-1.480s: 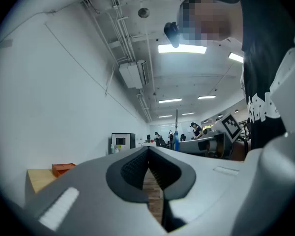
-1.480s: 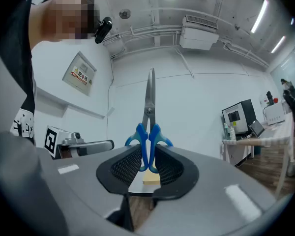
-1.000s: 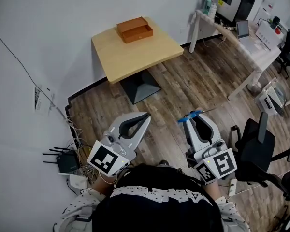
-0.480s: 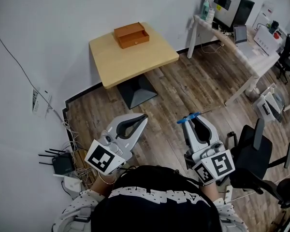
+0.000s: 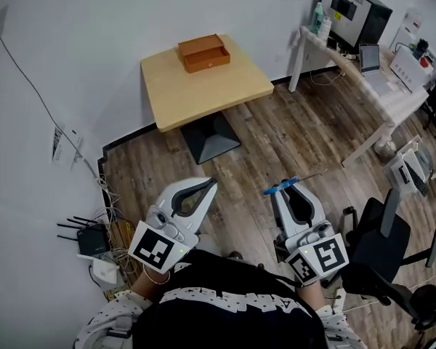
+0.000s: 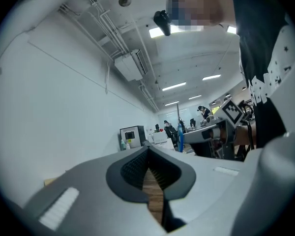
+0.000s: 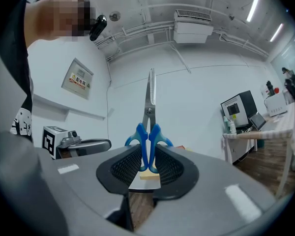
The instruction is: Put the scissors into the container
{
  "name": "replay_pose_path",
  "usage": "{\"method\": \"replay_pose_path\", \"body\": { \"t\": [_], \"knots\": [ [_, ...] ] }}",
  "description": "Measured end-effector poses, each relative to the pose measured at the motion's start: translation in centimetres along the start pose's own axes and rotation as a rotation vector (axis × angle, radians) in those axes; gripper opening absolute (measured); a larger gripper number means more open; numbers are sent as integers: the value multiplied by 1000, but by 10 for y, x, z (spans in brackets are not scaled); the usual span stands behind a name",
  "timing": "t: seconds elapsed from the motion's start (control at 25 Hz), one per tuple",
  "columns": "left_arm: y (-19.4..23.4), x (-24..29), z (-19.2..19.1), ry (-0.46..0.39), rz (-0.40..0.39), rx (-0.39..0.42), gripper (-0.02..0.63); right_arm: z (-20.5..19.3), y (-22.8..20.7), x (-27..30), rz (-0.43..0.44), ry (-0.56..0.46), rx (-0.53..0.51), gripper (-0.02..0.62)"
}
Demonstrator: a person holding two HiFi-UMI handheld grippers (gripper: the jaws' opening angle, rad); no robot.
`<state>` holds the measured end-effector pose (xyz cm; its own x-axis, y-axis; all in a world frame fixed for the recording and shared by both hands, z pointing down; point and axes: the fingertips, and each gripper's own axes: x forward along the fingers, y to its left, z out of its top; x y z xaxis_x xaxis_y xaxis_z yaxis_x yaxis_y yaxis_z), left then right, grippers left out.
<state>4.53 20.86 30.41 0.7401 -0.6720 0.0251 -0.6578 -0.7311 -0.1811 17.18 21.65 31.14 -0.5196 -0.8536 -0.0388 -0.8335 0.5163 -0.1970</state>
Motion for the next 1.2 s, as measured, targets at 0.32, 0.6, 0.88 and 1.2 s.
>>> {"method": "replay_pose_path", "body": {
  "t": [0.32, 0.6, 0.88, 1.2],
  "knots": [
    [29, 14, -9, -25, -28, -44, 2, -3, -5, 24, -31, 7, -11, 101],
    [75, 31, -15, -38, -56, -48, 2, 3, -7, 73, -54, 1, -36, 101],
    [134, 47, -20, -55, -53, -44, 2, 6, -13, 130, -69, 12, -48, 101],
    [186, 63, -30, -63, -77, -69, 2, 9, -18, 189, -86, 24, -57, 101]
  ]
}}
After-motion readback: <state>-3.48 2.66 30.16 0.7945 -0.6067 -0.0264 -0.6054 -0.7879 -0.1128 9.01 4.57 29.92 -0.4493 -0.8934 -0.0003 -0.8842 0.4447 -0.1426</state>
